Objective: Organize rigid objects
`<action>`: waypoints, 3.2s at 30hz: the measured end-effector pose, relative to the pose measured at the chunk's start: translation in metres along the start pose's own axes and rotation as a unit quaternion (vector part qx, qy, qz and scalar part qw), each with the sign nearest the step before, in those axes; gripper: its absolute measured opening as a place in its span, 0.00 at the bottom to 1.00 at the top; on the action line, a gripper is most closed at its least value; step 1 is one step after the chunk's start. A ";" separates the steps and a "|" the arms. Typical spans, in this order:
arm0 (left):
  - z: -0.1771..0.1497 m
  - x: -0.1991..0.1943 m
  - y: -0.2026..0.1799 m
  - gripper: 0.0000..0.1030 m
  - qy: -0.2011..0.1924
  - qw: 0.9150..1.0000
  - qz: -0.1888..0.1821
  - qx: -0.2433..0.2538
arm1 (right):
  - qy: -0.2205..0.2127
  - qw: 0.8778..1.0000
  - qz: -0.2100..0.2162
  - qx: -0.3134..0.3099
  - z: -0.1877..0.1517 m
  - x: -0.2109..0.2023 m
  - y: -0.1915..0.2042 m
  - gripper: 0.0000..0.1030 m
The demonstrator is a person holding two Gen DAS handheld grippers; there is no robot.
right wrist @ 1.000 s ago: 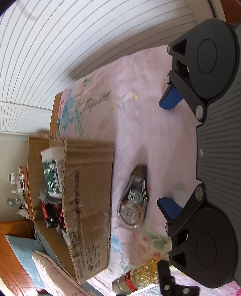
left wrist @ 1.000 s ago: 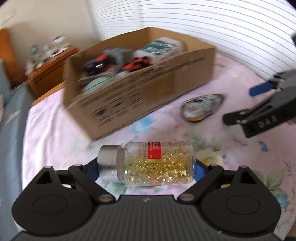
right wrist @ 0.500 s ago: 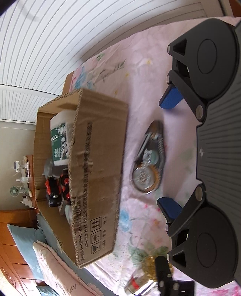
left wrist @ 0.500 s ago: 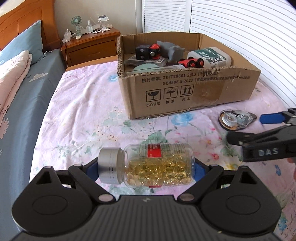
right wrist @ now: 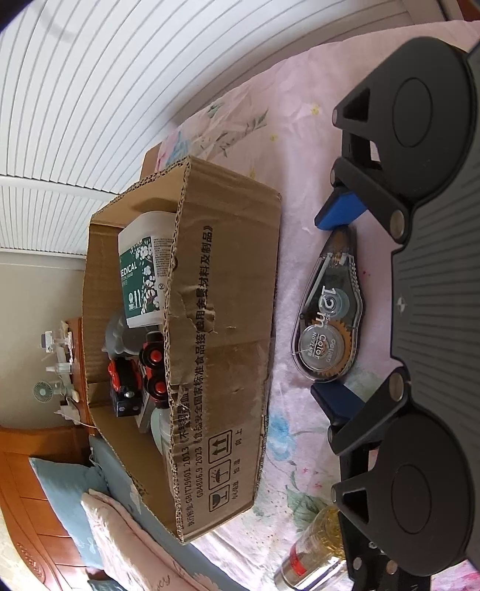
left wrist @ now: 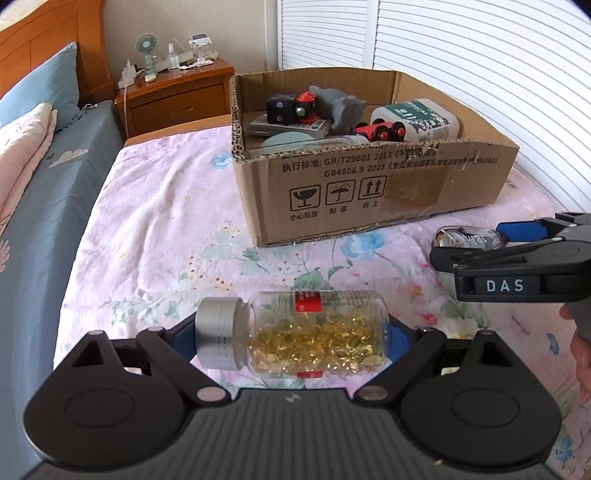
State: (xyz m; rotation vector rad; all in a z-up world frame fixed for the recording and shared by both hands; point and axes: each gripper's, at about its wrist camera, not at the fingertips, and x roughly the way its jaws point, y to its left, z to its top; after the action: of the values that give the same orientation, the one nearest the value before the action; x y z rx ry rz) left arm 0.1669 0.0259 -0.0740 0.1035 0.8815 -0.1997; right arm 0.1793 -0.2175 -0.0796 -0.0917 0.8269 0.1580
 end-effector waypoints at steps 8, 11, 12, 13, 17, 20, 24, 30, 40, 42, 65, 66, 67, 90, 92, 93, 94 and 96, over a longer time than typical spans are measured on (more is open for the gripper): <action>0.008 -0.012 0.004 0.90 0.013 0.998 -0.027 0.046 | 0.010 0.999 0.042 -0.012 0.012 -0.021 -0.015 0.89; 0.014 -0.023 0.005 0.90 0.009 0.997 -0.034 0.063 | -0.004 0.998 0.054 -0.025 0.023 -0.041 -0.022 0.89; 0.017 -0.028 0.005 0.90 0.006 0.997 -0.036 0.068 | -0.009 0.998 0.056 -0.029 0.028 -0.046 -0.025 0.89; 0.020 -0.032 0.005 0.90 0.002 0.997 -0.039 0.072 | -0.015 0.998 0.059 -0.032 0.033 -0.051 -0.027 0.89; 0.040 -0.049 0.006 0.90 -0.014 0.995 -0.058 0.082 | -0.053 0.996 0.061 -0.036 0.060 -0.065 -0.033 0.89; 0.060 -0.056 0.003 0.90 -0.026 0.993 -0.066 0.091 | -0.067 0.995 0.056 -0.046 0.077 -0.060 -0.032 0.89; 0.090 -0.053 -0.002 0.90 -0.042 0.992 -0.066 0.101 | -0.058 0.996 0.051 -0.048 0.089 -0.039 -0.029 0.89; 0.134 -0.031 -0.013 0.90 -0.058 0.991 -0.060 0.107 | -0.065 0.996 0.050 -0.036 0.083 -0.036 -0.033 1.00; 0.172 0.025 -0.020 0.91 -0.057 0.997 -0.031 0.045 | -0.056 0.997 0.042 -0.026 0.061 -0.051 -0.042 1.00; 0.172 0.023 -0.021 0.92 -0.066 0.996 -0.034 0.042 | -0.057 0.997 0.045 -0.022 0.060 -0.055 -0.043 1.00; 0.073 -0.072 -0.034 0.96 -0.037 0.998 0.036 -0.026 | 0.006 0.996 -0.043 0.073 0.055 -0.098 -0.049 1.00; 0.073 -0.074 -0.035 0.96 -0.039 0.998 0.037 -0.028 | 0.005 0.997 -0.044 0.071 0.055 -0.100 -0.048 1.00; 0.074 -0.077 -0.035 0.96 -0.041 0.998 0.037 -0.028 | 0.004 0.997 -0.046 0.069 0.055 -0.102 -0.047 1.00; 0.078 -0.091 -0.046 0.96 -0.057 0.996 0.058 -0.024 | -0.011 0.997 -0.046 0.058 0.055 -0.113 -0.038 1.00; 0.077 -0.092 -0.046 0.96 -0.057 0.996 0.059 -0.023 | -0.011 0.997 -0.046 0.059 0.055 -0.113 -0.038 1.00; 0.078 -0.092 -0.046 0.96 -0.058 0.996 0.059 -0.022 | -0.012 0.997 -0.046 0.059 0.055 -0.113 -0.039 1.00; 0.078 -0.092 -0.046 0.96 -0.058 0.996 0.060 -0.022 | -0.012 0.997 -0.046 0.059 0.055 -0.113 -0.039 1.00; 0.077 -0.092 -0.046 0.96 -0.058 0.996 0.059 -0.023 | -0.012 0.997 -0.047 0.059 0.055 -0.114 -0.039 1.00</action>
State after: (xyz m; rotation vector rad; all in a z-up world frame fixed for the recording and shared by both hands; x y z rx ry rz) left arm 0.1582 -0.0201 0.0460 0.1007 0.7615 -0.0747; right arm 0.1500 -0.2603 0.0425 -0.0163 0.8041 0.0219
